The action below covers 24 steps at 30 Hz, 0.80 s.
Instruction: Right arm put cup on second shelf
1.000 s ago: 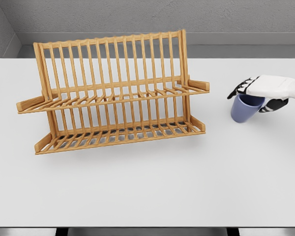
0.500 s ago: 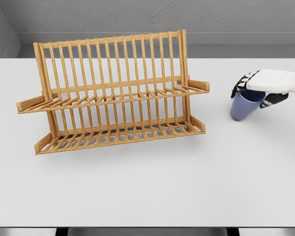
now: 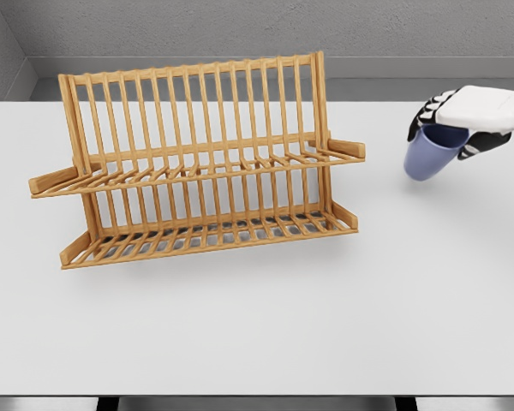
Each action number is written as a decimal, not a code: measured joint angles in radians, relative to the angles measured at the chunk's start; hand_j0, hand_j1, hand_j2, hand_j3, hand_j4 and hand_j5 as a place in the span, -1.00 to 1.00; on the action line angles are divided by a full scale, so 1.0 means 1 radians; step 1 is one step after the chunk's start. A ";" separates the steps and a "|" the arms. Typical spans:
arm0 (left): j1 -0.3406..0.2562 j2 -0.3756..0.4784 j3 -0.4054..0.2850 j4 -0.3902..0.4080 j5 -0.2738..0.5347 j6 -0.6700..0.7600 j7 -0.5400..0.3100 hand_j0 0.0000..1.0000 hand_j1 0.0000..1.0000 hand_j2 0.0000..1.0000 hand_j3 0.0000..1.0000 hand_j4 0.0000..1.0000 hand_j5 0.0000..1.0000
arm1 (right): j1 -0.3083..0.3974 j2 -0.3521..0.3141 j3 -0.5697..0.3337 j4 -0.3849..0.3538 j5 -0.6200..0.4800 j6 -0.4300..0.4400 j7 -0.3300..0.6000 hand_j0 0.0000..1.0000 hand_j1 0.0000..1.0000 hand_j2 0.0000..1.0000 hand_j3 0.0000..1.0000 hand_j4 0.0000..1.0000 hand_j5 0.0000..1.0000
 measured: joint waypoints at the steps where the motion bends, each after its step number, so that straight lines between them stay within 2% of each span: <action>1: 0.000 0.000 0.000 0.000 0.000 0.000 0.000 1.00 1.00 1.00 1.00 1.00 1.00 | -0.005 0.002 -0.003 0.000 0.000 0.000 0.000 0.31 0.31 0.31 0.31 0.31 0.31; 11: 0.000 0.000 0.000 0.000 0.000 0.000 0.000 1.00 1.00 1.00 1.00 1.00 1.00 | -0.018 0.022 -0.074 -0.002 0.001 0.000 0.000 0.31 0.31 0.31 0.31 0.31 0.31; 18: -0.002 0.000 0.000 0.000 0.000 0.000 0.000 1.00 1.00 1.00 1.00 1.00 1.00 | -0.043 0.030 -0.089 -0.010 0.001 0.000 0.000 0.32 0.32 0.32 0.32 0.32 0.32; 24: 0.000 0.000 0.000 0.000 0.000 0.000 0.000 1.00 1.00 1.00 1.00 1.00 1.00 | -0.043 0.031 -0.091 -0.066 0.001 0.000 0.000 0.32 0.32 0.32 0.32 0.32 0.32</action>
